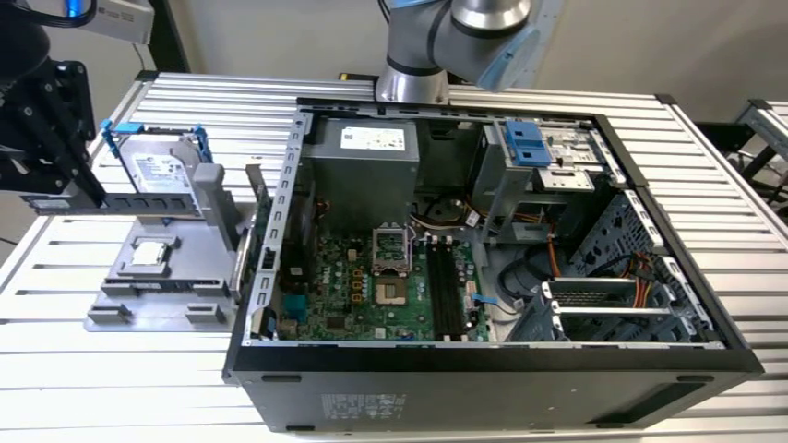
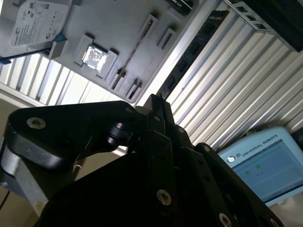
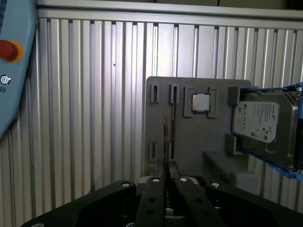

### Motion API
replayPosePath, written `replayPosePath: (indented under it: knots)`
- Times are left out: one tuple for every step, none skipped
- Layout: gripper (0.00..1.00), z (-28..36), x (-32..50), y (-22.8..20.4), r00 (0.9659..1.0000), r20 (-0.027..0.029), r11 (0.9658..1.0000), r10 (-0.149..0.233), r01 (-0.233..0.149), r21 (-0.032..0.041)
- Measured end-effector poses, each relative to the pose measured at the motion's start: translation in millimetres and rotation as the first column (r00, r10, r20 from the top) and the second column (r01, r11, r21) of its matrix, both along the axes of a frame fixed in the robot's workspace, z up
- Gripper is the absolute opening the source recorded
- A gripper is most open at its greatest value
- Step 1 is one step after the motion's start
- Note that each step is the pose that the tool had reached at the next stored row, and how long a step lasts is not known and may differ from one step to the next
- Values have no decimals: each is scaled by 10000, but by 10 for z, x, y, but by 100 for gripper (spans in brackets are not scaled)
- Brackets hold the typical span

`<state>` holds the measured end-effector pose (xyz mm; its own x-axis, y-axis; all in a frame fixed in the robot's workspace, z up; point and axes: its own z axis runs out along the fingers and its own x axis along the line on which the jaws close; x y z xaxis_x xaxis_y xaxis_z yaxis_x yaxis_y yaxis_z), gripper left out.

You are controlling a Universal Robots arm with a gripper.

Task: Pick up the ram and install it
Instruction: 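Pick up the ram and move it above insertion slot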

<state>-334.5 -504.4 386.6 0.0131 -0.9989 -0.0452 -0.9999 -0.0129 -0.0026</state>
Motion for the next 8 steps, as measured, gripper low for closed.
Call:
replayPosePath:
  knots:
    - [0, 0, 7, 0, 10000, 0, 10000, 0, 0, 1]
    - [0, 1, 14, 0, 10000, -1, 10000, 0, 0, 0]
    - [0, 1, 20, 0, 10000, -1, 10000, 0, 0, 0]
    - [0, 1, 27, 0, 10000, 0, 10000, 0, 0, 0]
    - [0, 1, 33, 0, 10000, -1, 10000, -1, 1, 0]
    - [0, 1, 39, 0, 10000, 0, 10000, 0, 0, 0]
    - [0, 1, 46, 0, 10000, 0, 10000, -1, 1, 0]
    - [0, 2, 54, 0, 10000, 0, 10000, -1, 1, 0]
